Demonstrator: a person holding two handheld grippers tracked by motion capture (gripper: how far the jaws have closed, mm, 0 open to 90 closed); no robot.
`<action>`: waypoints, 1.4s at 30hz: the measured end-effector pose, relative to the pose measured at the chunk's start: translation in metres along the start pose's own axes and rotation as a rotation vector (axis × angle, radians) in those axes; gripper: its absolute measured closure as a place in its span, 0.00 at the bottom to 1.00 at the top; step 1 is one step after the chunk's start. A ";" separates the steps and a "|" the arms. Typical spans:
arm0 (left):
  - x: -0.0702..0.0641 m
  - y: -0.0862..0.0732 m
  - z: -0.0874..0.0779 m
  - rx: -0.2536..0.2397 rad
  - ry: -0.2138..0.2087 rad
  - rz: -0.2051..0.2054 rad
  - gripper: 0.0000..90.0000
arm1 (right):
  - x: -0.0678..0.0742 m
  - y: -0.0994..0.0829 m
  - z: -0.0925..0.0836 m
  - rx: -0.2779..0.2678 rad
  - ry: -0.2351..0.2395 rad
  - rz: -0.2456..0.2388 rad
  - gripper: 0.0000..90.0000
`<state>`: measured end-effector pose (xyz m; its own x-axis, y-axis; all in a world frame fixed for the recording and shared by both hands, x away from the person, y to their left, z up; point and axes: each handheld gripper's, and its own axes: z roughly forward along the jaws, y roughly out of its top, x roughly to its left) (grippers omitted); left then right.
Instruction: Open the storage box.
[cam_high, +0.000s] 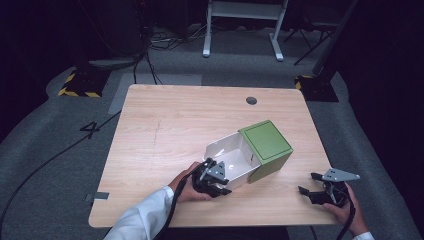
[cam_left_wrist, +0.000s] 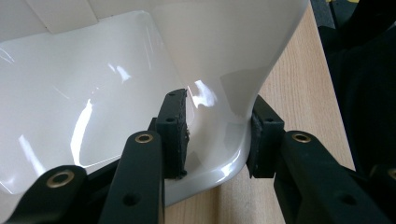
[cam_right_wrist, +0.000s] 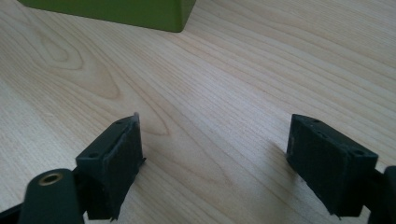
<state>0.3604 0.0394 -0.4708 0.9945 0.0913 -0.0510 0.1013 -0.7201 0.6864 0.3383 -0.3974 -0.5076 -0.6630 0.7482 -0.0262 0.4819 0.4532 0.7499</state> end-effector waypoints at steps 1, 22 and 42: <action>0.000 0.000 0.000 0.000 0.000 0.000 0.72 | 0.000 0.000 0.000 0.000 0.000 0.000 0.20; -0.008 -0.004 -0.018 -0.025 0.095 -0.037 0.32 | 0.000 0.000 0.000 0.000 0.000 0.001 0.21; -0.032 -0.015 -0.084 -0.128 0.324 -0.043 0.19 | 0.000 0.000 0.000 0.000 0.001 0.001 0.20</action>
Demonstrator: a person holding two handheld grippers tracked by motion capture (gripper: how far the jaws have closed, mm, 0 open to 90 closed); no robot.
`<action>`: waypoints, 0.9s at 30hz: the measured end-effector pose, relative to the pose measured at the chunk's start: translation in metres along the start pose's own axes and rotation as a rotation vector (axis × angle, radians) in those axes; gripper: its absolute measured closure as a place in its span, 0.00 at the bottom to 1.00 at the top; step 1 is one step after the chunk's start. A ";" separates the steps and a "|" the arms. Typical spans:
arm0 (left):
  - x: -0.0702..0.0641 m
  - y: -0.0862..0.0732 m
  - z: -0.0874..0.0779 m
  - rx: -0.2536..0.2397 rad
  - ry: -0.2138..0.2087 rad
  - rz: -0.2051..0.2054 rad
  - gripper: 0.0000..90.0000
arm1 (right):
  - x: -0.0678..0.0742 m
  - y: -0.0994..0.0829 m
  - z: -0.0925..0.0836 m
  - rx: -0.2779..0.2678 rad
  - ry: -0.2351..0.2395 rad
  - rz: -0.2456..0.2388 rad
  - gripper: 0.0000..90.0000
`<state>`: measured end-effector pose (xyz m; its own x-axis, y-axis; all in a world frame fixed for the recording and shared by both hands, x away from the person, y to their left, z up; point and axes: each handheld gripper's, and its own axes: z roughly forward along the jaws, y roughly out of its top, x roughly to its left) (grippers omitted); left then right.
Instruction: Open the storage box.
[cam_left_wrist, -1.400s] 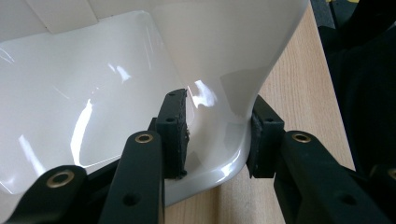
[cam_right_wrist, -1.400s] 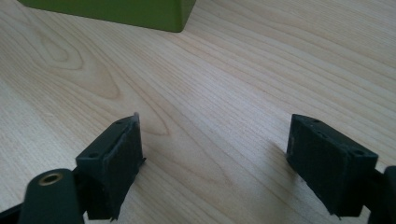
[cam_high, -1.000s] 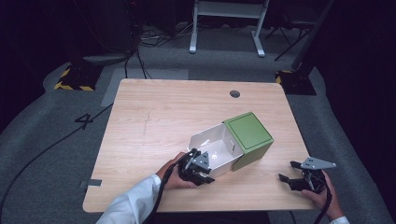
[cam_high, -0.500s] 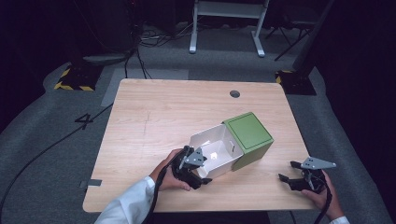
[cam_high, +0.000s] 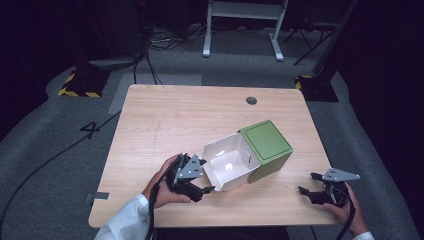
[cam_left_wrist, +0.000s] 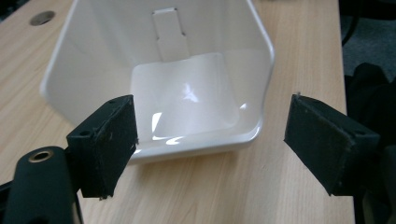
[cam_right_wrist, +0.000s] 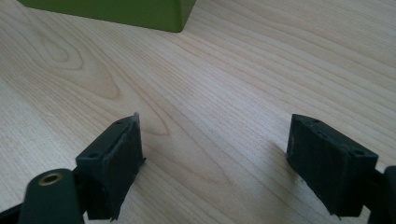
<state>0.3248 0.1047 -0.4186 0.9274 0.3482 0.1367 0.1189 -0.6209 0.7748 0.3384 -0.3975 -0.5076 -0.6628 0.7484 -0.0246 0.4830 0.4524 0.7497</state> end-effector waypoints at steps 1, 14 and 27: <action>0.000 -0.003 -0.005 -0.004 0.014 0.012 0.19 | 0.000 0.000 0.000 0.001 0.000 0.001 0.20; 0.018 -0.042 -0.041 0.037 0.181 -0.126 0.20 | -0.001 0.000 0.000 0.002 0.005 0.003 0.20; 0.044 -0.091 -0.041 0.108 0.304 -0.239 0.20 | -0.001 0.000 0.000 0.001 0.006 0.003 0.21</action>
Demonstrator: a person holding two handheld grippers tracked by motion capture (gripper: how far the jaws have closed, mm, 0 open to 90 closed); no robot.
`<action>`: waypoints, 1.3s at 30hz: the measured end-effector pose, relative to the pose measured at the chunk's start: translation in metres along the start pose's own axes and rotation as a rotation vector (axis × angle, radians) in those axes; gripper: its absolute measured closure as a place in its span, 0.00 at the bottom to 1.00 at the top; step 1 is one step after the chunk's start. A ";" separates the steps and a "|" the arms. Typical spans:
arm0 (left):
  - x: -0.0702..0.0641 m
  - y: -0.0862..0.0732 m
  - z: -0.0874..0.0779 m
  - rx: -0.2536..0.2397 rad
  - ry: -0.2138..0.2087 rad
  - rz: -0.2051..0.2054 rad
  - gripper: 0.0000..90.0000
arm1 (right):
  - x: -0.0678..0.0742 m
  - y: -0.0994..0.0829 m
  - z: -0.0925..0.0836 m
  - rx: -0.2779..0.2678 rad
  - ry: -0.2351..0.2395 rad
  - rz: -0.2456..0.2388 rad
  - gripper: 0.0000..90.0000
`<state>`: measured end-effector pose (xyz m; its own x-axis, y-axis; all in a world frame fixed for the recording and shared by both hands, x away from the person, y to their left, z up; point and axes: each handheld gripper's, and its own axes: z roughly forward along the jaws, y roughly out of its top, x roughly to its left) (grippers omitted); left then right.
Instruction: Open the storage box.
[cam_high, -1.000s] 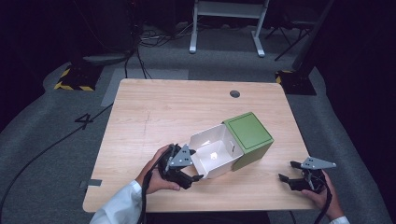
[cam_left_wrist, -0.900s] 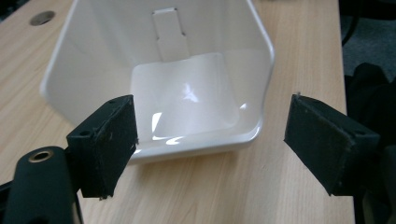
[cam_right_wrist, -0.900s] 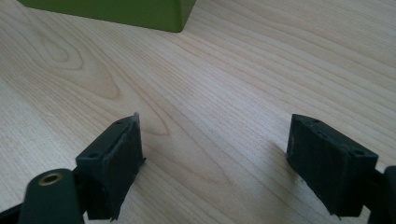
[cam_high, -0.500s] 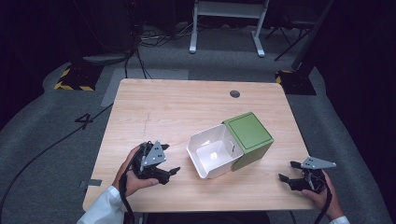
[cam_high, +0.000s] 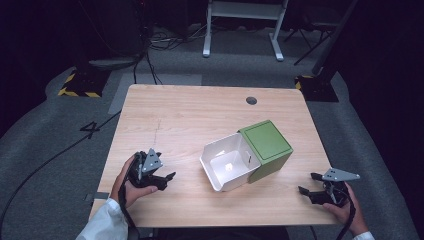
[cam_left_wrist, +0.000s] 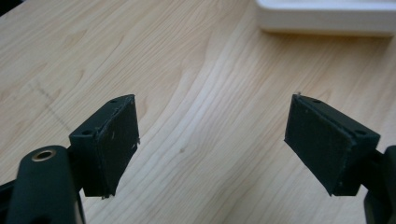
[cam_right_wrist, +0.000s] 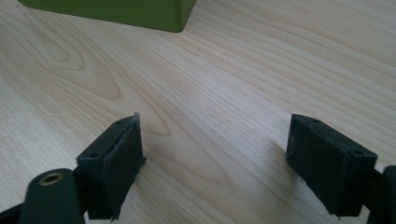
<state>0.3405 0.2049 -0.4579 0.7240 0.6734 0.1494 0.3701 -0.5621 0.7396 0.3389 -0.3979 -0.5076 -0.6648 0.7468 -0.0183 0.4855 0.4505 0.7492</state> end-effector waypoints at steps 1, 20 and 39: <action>0.003 -0.003 0.000 0.000 0.006 -0.008 0.20 | 0.000 0.000 0.000 0.001 0.001 0.001 0.21; 0.035 -0.050 0.009 0.061 0.015 -0.134 0.20 | 0.001 0.000 0.000 0.000 -0.004 -0.004 0.21; 0.038 -0.075 -0.001 0.089 0.044 -0.264 0.17 | 0.001 0.000 0.000 -0.001 -0.004 -0.005 0.21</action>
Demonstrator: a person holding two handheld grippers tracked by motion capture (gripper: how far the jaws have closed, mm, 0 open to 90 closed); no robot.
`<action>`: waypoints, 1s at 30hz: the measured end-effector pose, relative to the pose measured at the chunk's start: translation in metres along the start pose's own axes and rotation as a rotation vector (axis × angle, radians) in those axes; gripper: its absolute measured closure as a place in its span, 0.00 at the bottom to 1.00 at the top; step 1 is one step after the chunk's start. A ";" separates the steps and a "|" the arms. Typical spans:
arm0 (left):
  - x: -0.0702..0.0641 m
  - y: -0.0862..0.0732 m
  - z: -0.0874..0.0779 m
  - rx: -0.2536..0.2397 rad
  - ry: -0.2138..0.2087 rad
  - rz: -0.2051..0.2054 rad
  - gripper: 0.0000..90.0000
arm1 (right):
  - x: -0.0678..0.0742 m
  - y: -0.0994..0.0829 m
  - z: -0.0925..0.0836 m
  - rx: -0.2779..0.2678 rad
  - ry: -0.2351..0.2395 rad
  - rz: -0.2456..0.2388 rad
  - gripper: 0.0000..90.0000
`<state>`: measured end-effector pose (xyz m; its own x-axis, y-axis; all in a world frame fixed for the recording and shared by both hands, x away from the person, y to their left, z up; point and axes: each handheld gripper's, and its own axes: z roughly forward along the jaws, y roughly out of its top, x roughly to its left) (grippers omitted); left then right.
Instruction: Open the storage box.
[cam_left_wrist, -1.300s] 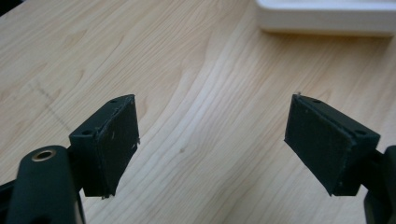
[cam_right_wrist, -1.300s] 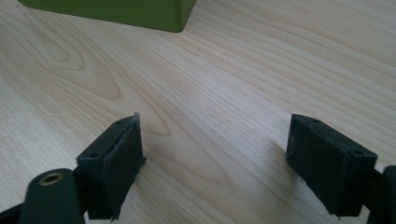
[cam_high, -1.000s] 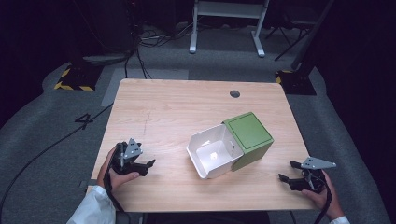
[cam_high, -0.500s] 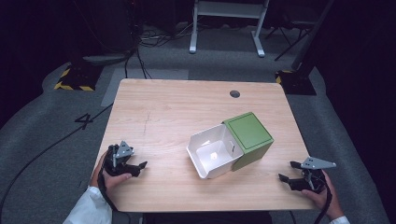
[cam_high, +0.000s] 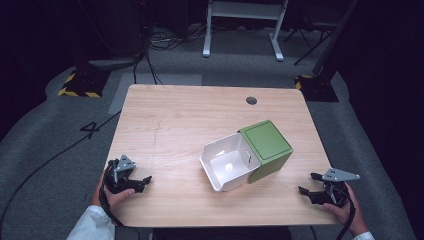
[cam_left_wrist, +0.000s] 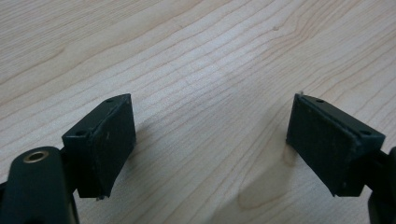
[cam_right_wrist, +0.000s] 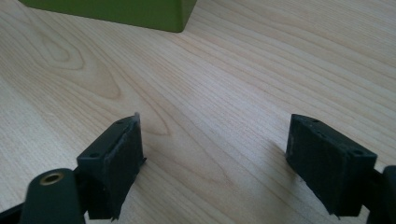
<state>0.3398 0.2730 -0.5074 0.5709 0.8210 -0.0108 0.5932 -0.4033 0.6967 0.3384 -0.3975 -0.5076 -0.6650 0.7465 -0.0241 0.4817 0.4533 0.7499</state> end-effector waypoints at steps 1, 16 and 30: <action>0.000 0.000 0.000 -0.001 0.004 -0.003 0.17 | 0.000 0.000 0.000 0.000 -0.001 0.000 0.21; 0.000 0.000 0.000 0.000 0.004 -0.005 0.17 | 0.000 0.000 0.000 0.002 -0.003 0.001 0.20; 0.000 0.000 0.000 0.000 0.003 -0.004 0.17 | 0.000 0.000 0.000 0.002 -0.002 0.001 0.20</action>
<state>0.3397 0.2730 -0.5074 0.5668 0.8238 -0.0118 0.5958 -0.4000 0.6964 0.3389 -0.3973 -0.5076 -0.6634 0.7479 -0.0243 0.4836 0.4533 0.7487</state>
